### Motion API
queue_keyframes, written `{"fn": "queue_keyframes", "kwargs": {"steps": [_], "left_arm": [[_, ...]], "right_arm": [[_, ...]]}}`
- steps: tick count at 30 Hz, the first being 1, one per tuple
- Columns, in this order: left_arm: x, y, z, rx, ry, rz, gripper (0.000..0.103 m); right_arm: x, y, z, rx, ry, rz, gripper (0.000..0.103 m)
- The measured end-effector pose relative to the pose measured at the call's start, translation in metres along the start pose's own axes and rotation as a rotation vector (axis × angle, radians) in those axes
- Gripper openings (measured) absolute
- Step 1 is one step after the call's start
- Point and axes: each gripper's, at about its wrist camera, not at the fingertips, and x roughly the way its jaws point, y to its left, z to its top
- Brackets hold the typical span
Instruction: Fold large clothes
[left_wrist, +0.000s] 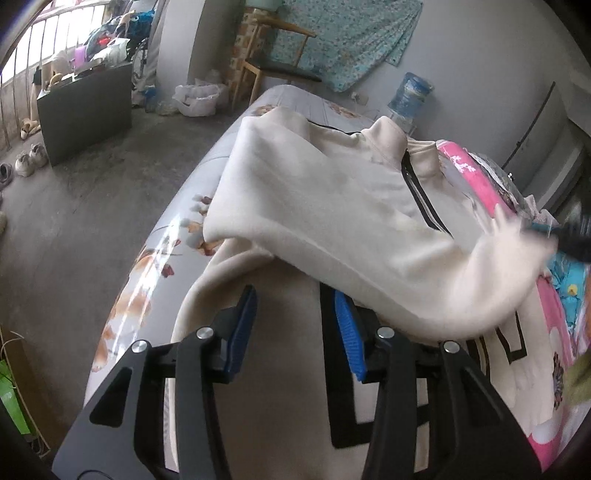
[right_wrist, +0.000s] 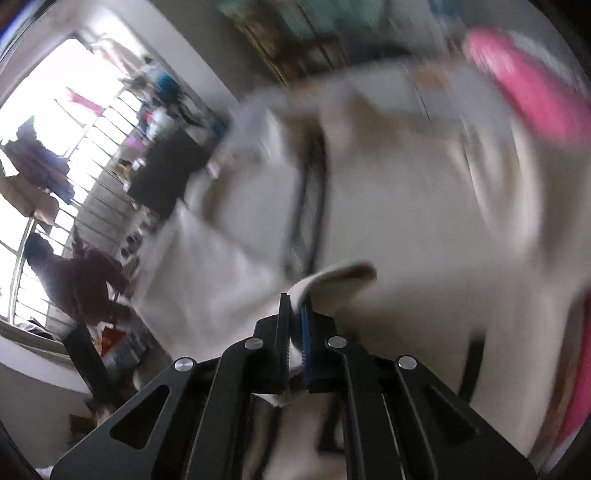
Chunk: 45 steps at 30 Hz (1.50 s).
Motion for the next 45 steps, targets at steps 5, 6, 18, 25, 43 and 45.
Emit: {"fn": "queue_keyframes", "kwargs": {"steps": [5, 6, 18, 25, 43, 45], "left_arm": [[0.001, 0.002, 0.001, -0.02, 0.001, 0.039, 0.036], [0.001, 0.004, 0.001, -0.032, 0.0, 0.039, 0.033], [0.003, 0.001, 0.002, -0.043, -0.003, 0.049, 0.032], [0.003, 0.001, 0.002, -0.049, -0.005, 0.049, 0.032], [0.003, 0.005, 0.002, -0.061, -0.008, 0.039, 0.032], [0.003, 0.005, 0.003, -0.066, -0.009, 0.034, 0.032]], "right_arm": [[-0.073, 0.052, 0.057, -0.163, -0.296, 0.037, 0.005], [-0.084, 0.051, 0.06, -0.171, -0.335, 0.021, 0.005], [0.004, -0.096, 0.035, 0.067, -0.11, -0.182, 0.005], [-0.006, -0.097, 0.033, 0.057, -0.103, -0.159, 0.005], [0.041, -0.072, -0.017, -0.205, 0.071, -0.35, 0.019], [0.047, -0.076, -0.021, -0.194, 0.067, -0.393, 0.026]]}}
